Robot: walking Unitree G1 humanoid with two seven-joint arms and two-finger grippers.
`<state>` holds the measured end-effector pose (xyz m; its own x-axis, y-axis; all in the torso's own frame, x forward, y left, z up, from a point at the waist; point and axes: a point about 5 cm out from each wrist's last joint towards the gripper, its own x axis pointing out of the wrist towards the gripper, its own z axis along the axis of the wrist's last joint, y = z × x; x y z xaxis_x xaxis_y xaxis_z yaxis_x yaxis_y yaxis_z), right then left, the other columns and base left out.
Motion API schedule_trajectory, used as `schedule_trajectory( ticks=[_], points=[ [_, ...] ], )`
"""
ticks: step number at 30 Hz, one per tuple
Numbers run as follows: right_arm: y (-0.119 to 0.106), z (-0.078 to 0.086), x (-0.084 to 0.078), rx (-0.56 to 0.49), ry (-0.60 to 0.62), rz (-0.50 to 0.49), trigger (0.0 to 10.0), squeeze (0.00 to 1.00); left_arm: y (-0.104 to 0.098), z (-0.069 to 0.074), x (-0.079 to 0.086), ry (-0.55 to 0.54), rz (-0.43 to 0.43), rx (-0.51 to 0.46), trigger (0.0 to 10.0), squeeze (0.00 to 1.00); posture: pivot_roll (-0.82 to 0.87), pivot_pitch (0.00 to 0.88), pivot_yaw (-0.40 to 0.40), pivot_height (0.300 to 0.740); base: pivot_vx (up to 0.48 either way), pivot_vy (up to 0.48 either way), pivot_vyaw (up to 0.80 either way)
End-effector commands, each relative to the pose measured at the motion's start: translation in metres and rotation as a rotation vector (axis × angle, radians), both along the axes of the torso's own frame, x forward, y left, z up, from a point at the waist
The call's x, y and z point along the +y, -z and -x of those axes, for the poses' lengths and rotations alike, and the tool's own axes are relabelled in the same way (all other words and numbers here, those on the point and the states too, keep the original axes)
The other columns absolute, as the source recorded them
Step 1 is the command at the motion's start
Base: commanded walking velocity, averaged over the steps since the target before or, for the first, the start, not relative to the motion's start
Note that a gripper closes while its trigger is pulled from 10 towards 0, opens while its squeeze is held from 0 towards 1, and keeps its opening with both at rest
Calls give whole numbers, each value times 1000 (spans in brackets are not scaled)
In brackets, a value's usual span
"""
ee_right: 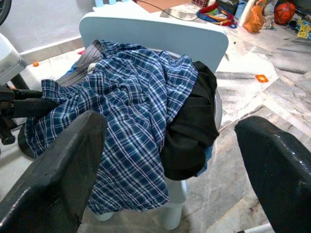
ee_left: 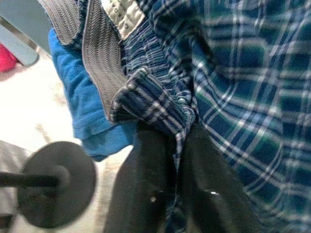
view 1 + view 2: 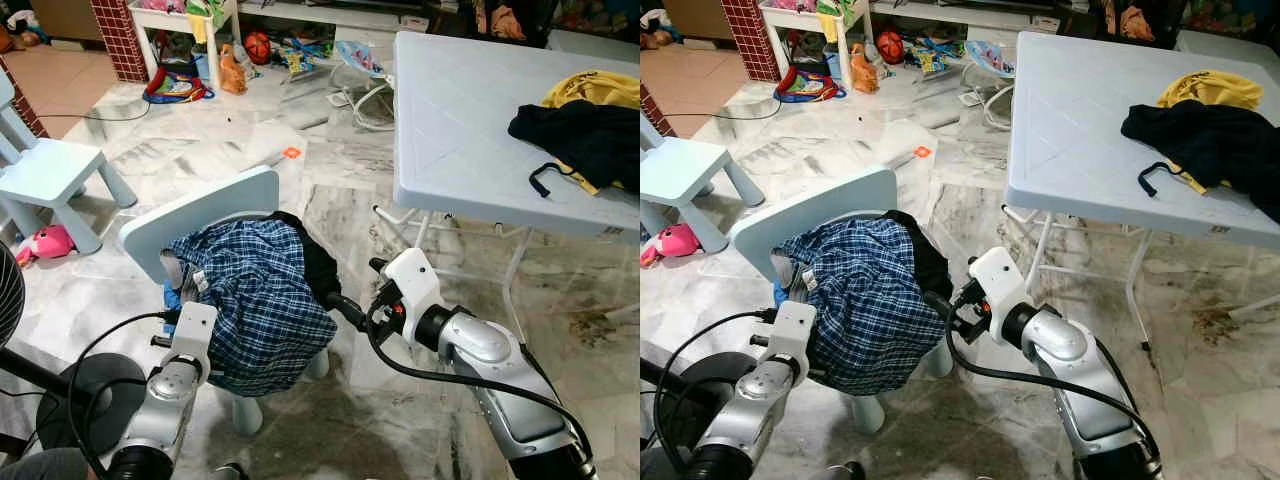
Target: Hang hanger
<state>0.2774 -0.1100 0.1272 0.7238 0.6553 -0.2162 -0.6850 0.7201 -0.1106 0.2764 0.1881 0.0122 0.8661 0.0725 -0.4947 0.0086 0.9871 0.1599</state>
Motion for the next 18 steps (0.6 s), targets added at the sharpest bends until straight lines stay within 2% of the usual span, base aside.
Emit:
schedule_trajectory(
  ticks=[1, 7, 12, 18],
  points=[
    [0, 1, -1, -5, -1, 6, 10000, 0, 0, 3, 4, -47, 19, -9, 10000, 1000, -151, 112, -73, 740, 0, 0, 0],
    [0, 0, -1, -4, -3, 7, 10000, 0, -2, 3, 4, -88, 49, -23, 10000, 1000, -151, 112, -73, 740, 0, 0, 0],
    [1, 1, 0, -1, -7, 6, 10000, 0, -4, 7, 4, -168, 142, -20, 10000, 1000, -146, 116, -76, 740, 0, 0, 0],
    [1, 1, 0, 0, -6, 6, 10000, 0, -2, 8, 10, -242, 194, -6, 10000, 1000, -147, 118, -75, 740, 0, 0, 0]
  ],
)
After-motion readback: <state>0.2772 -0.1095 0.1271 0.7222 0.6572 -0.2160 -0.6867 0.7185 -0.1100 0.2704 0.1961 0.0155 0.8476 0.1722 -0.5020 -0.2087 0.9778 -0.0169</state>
